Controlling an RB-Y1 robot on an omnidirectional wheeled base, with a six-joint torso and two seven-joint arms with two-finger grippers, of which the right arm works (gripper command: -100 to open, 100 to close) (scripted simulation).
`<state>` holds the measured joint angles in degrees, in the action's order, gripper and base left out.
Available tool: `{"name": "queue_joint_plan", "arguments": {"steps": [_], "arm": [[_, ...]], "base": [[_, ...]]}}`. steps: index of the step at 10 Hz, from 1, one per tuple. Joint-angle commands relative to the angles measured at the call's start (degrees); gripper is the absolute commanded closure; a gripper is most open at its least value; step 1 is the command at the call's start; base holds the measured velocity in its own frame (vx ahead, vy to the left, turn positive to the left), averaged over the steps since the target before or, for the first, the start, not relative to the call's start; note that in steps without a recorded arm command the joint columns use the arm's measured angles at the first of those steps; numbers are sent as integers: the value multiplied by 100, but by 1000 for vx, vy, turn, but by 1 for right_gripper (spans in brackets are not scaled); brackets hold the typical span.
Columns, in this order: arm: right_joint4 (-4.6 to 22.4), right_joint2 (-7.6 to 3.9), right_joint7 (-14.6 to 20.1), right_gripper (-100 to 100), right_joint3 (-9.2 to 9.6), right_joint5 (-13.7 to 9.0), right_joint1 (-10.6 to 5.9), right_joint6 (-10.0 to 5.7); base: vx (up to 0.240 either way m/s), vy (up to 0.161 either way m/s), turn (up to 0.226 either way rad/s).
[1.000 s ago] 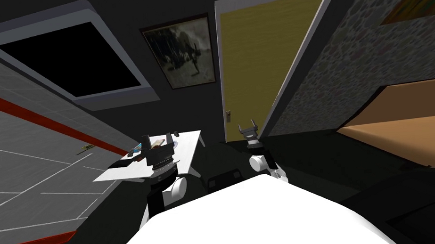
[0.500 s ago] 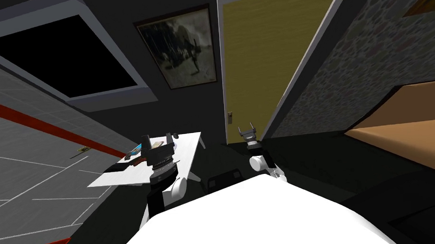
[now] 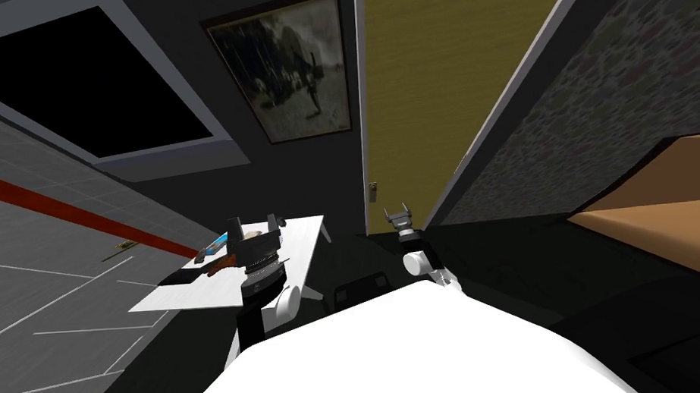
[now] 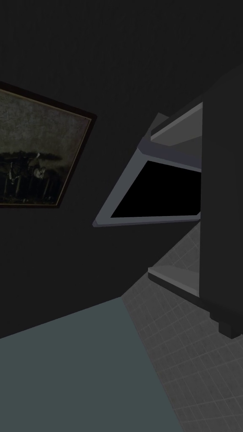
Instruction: Pull the door open
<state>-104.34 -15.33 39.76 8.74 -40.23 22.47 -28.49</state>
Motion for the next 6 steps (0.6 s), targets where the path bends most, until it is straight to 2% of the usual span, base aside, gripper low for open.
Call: {"name": "queue_joint_plan", "arguments": {"steps": [1,6], "arm": [[87,-51,172,-100,36,-169,34,25],[540,-249,701,-100,106,-700,-30,65]], "base": [[134,2,11],[147,-3,12]]}}
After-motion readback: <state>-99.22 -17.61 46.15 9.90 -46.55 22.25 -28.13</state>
